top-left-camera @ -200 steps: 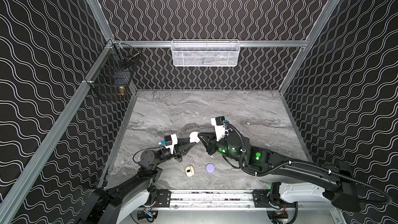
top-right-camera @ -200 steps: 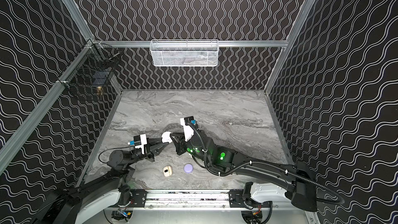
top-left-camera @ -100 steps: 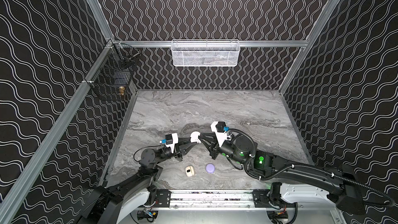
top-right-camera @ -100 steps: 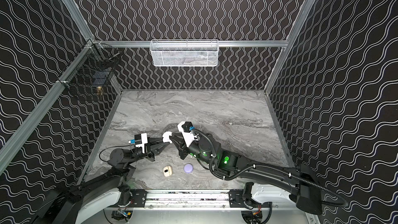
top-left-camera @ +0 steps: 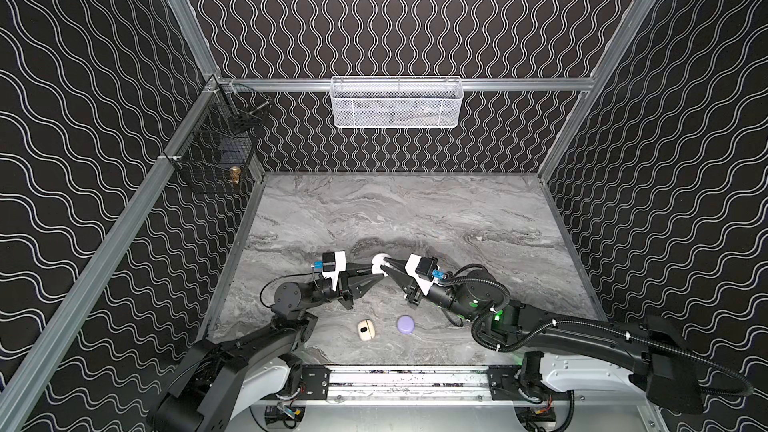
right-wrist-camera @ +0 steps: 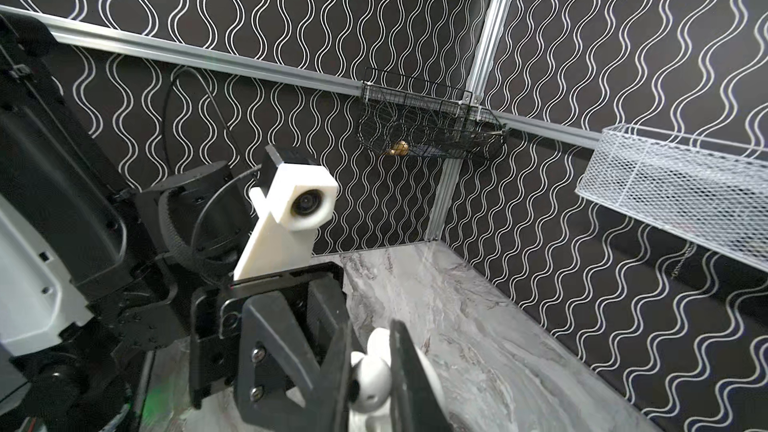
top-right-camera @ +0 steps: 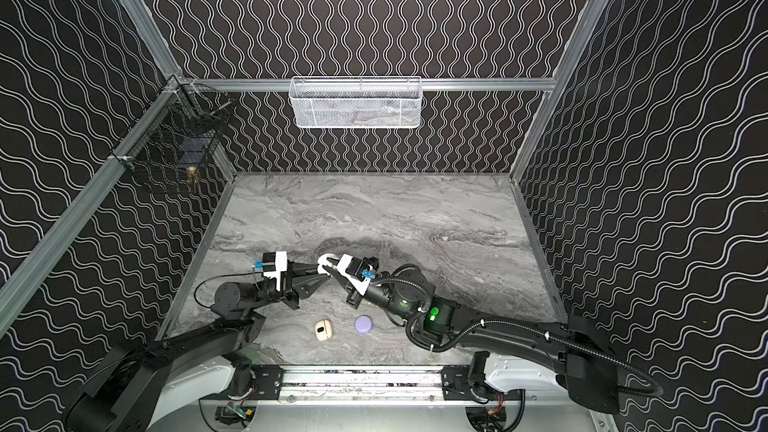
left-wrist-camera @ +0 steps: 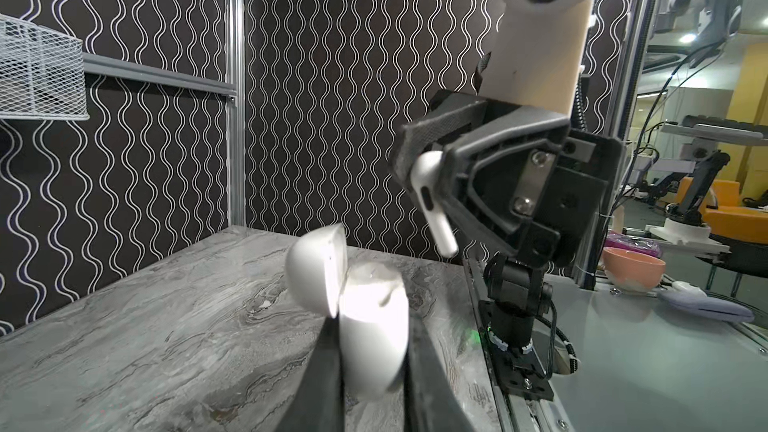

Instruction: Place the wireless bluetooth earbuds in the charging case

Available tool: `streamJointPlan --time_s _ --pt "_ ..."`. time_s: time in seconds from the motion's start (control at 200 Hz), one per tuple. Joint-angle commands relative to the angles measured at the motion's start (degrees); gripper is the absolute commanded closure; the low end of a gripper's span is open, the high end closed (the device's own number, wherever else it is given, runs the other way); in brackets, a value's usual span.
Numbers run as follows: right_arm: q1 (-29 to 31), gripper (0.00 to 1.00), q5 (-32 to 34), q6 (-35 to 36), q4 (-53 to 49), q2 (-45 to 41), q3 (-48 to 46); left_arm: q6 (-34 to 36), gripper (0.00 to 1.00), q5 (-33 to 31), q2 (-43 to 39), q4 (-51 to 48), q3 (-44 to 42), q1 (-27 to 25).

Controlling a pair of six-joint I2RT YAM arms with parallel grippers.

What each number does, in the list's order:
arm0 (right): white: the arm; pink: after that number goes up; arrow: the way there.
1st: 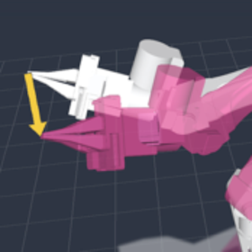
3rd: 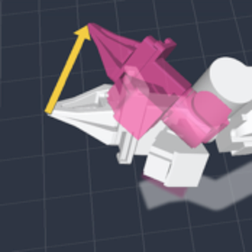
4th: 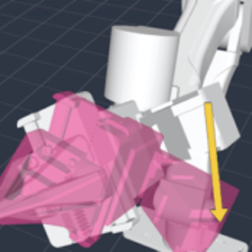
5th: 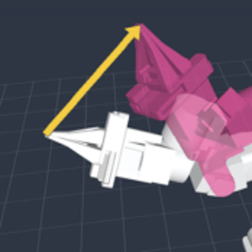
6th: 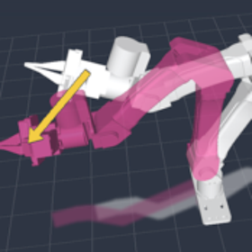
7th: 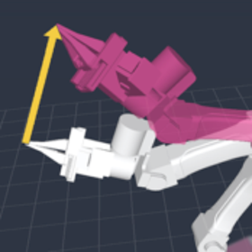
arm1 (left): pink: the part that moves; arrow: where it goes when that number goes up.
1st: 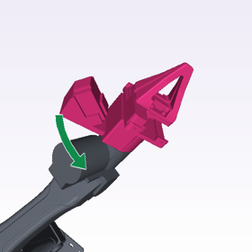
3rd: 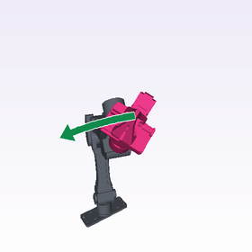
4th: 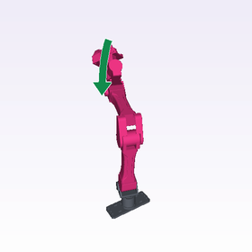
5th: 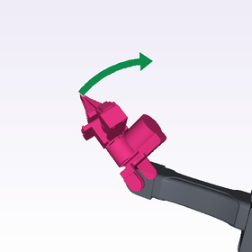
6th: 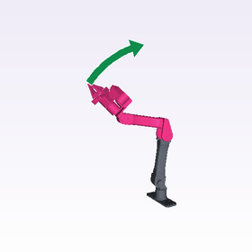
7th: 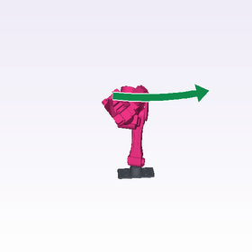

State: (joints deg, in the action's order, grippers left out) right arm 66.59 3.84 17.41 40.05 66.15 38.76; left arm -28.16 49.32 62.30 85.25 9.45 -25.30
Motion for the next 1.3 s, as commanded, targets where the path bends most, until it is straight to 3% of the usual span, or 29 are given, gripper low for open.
streamJointPlan --time_s 0.0,0.34,0.846,1.296 --pt "-0.6 1.0 0.7 3.8 6.7 0.9 -0.4 -1.0 1.0 0.9 -0.6 3.3 0.1 0.1" --pt "-2.9 1.0 -4.0 2.2 10.8 1.9 -2.3 -1.0 1.0 0.2 -2.0 3.3 -0.3 0.0" --pt "-3.0 1.0 -5.3 1.6 12.6 2.8 -3.9 -1.4 1.0 -0.3 -2.7 3.3 -0.5 0.1" --pt "-2.9 1.0 -8.9 -6.7 17.6 3.2 -6.6 0.2 1.0 -1.8 -4.8 3.3 -1.8 0.0"
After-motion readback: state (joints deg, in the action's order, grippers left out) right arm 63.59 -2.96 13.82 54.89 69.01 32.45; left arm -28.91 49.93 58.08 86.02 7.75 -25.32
